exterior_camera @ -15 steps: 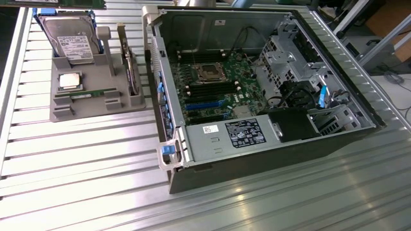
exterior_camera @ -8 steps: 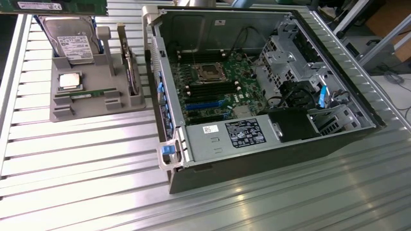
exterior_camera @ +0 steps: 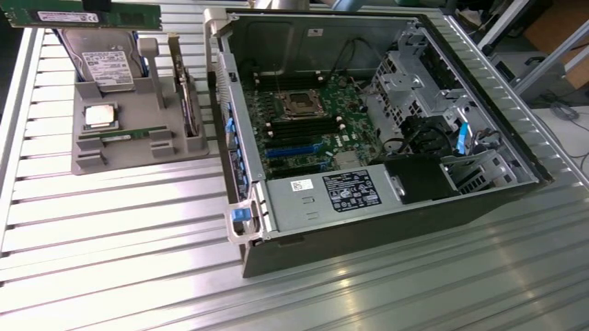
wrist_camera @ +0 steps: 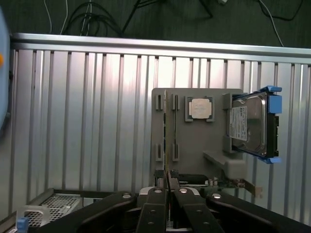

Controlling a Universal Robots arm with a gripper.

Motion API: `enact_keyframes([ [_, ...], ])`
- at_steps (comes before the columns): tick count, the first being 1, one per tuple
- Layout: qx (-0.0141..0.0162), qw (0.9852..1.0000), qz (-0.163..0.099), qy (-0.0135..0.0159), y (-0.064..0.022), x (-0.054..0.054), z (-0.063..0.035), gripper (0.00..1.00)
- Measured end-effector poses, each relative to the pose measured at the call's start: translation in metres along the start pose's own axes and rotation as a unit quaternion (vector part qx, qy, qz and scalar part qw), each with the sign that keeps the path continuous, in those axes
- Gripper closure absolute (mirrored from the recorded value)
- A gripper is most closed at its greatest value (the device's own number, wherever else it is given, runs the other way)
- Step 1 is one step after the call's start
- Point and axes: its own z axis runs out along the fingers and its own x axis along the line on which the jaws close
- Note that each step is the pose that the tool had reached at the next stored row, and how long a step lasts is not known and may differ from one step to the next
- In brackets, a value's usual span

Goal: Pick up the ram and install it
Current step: 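Pick up the ram and move it above insertion slot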

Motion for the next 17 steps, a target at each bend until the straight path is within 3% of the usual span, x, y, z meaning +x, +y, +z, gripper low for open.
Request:
enact_keyframes([
  [6,-0.0017,1.0,0.0,-0.0001,-0.0114,0.001,0.0031,0.88],
  [17,-0.0031,1.0,0.0,-0.0002,-0.0182,0.001,0.0097,0.88],
])
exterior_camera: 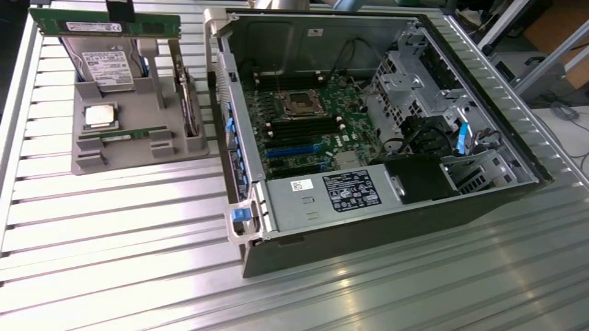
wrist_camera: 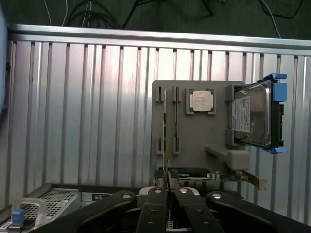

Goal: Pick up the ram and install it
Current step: 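Pick up the ram and move it above insertion slot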

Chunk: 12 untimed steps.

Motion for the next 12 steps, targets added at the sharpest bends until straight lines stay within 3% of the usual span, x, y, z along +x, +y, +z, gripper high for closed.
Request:
enact_keyframes([
  [12,-0.0027,1.0,0.0,-0.0001,-0.0116,0.001,0.0086,0.88],
])
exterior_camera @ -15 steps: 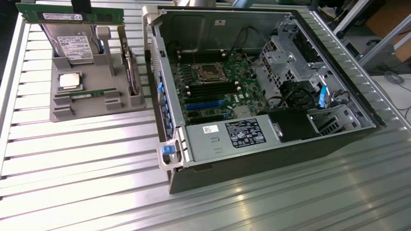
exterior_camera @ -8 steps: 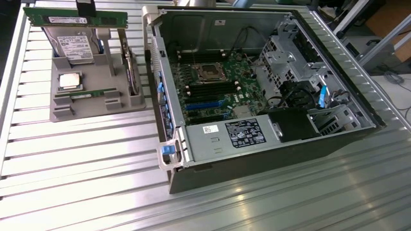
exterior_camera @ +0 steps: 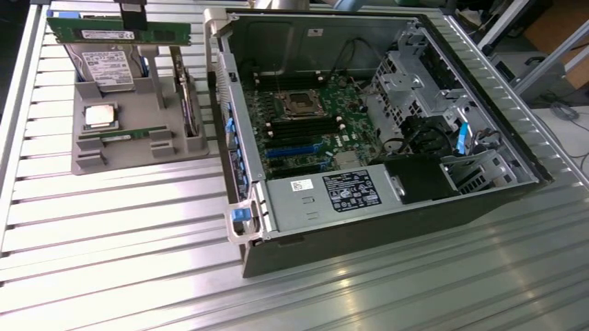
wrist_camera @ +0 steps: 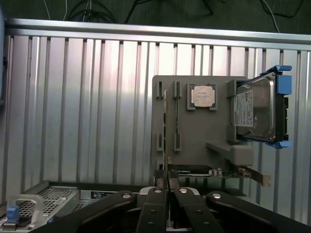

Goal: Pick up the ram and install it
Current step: 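Pick up the ram and move it above insertion slot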

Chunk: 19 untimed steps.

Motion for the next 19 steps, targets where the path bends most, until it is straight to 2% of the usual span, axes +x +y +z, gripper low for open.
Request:
enact_keyframes([
  [19,-0.0043,1.0,0.0,-0.0002,-0.0206,0.001,0.0127,0.88],
])
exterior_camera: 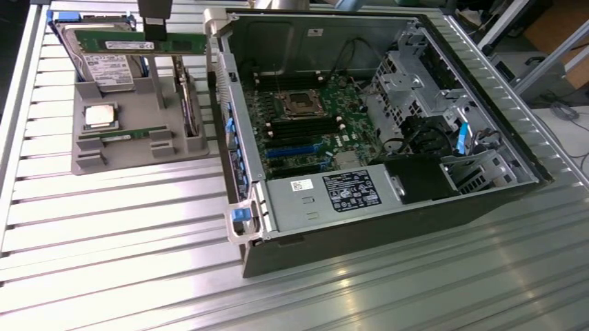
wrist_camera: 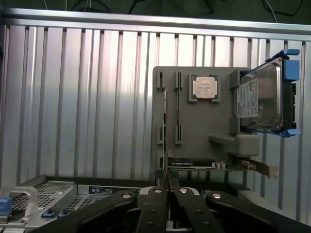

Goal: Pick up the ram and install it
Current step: 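Pick up the ram and move it above insertion slot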

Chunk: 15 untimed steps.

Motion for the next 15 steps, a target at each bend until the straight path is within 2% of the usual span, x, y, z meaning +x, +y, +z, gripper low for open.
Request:
enact_keyframes([
  [15,-0.0029,1.0,0.0,-0.0001,-0.0159,0.001,0.006,0.88],
])
